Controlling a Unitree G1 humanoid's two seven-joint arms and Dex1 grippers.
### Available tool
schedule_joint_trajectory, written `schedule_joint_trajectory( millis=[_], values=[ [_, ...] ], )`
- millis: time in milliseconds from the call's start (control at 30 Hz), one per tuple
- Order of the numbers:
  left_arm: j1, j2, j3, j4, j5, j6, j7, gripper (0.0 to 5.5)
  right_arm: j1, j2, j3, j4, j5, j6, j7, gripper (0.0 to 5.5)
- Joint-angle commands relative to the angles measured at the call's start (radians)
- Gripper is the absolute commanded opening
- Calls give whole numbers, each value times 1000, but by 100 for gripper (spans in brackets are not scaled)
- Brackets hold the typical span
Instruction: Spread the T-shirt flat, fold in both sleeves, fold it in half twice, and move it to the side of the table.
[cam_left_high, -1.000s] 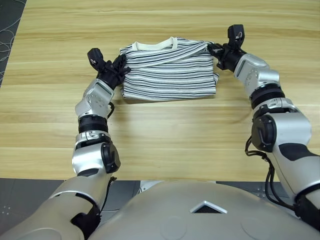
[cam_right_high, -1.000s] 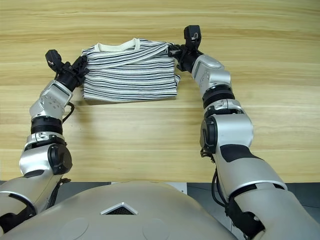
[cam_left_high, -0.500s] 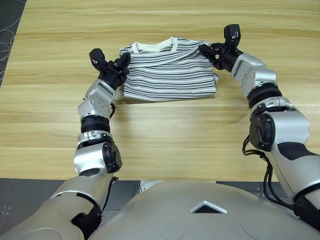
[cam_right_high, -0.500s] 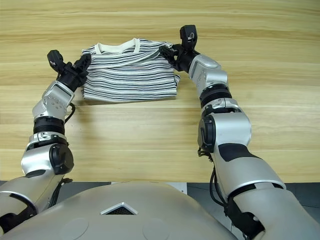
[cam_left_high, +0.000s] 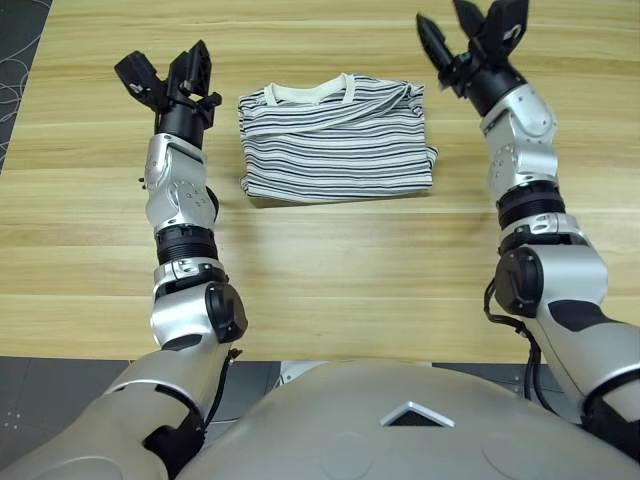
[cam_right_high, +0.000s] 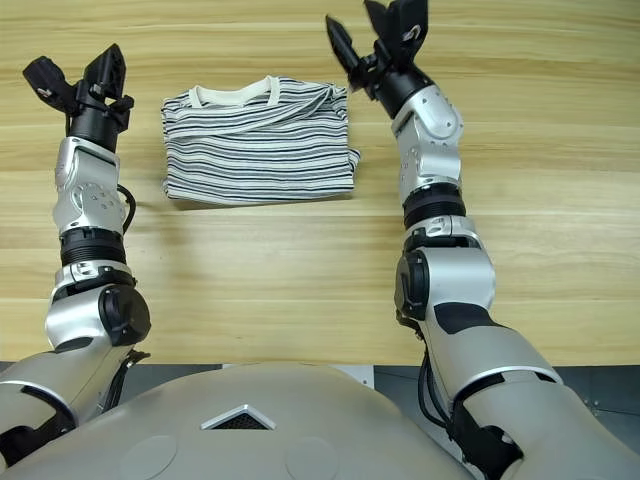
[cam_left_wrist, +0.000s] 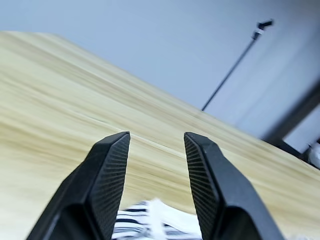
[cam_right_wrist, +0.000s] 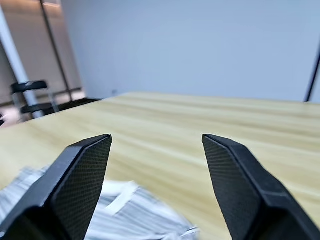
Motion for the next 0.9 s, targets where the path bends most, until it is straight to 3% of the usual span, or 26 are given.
schedule_joint_trajectory(
  millis=[33,133,300,433,667,800,900],
  values=[
    [53,22,-119,-111,52,57,-103,201,63,0,128,-17,-126,74,-19,335],
    [49,24,-124,-103,66,53,-98,201,62,38,141,-5,-151,111,-112,335],
    [52,25,-152,-105,93,42,-111,201,131,89,272,1,-252,133,-118,335],
    [46,28,-161,-98,109,34,-115,201,174,71,350,15,-321,145,-104,335],
    [47,24,-167,-93,117,24,-108,201,176,24,369,42,-351,217,-140,335],
    [84,66,-237,-142,147,104,-181,201,239,-42,431,36,-363,259,-7,335],
    [174,161,-342,-281,134,289,-329,201,322,-135,436,-76,-327,299,121,335]
  ],
)
